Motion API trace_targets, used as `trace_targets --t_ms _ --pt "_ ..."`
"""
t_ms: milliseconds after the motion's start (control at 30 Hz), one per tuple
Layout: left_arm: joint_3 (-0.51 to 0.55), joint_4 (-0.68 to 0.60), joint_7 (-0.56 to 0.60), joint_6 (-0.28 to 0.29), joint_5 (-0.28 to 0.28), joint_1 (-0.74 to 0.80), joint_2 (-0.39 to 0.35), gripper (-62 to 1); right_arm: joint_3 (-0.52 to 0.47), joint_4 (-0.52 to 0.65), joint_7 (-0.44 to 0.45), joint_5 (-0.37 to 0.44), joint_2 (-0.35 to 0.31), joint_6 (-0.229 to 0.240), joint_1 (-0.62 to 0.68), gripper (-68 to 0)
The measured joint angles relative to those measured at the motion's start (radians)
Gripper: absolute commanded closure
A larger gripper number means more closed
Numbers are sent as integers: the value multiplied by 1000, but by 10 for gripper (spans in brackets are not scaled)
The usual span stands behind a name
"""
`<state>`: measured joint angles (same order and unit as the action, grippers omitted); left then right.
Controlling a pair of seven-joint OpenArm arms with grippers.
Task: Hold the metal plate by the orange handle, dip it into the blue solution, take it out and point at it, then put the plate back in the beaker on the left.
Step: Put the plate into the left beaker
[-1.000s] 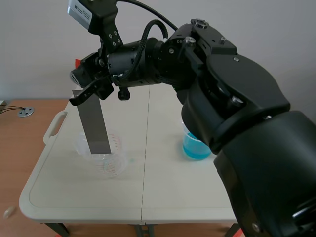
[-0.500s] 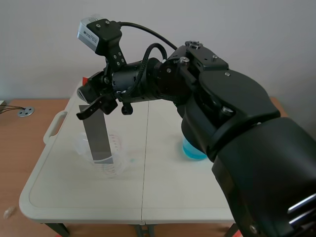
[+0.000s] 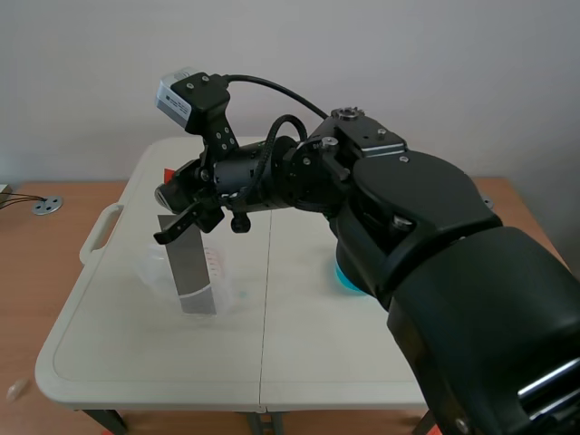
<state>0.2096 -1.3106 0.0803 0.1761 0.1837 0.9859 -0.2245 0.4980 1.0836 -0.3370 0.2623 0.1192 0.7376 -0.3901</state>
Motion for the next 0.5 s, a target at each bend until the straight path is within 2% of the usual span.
trace_targets --t_ms 33,100,300,367,400,433,467,500 --pt "0 0 0 0 0 0 0 -18 0 0 0 -6 0 0 0 -25" --pt "0 0 0 0 0 0 0 -18 0 0 0 -9 0 0 0 -95" --pt "0 0 0 0 0 0 0 -19 0 0 0 -46 0 0 0 -468" --pt "0 0 0 0 0 0 0 -19 0 0 0 -46 0 0 0 -545" --pt "0 0 0 0 0 0 0 -40 0 0 2 -45 0 0 0 -575" --pt "0 0 0 0 0 0 0 -96 0 0 4 -45 0 -3 0 -606" --pt "0 0 0 0 0 0 0 -191 0 0 4 -45 0 -21 0 -640" --pt "0 0 0 0 -1 0 0 -324 0 0 6 -45 0 -40 0 -668"
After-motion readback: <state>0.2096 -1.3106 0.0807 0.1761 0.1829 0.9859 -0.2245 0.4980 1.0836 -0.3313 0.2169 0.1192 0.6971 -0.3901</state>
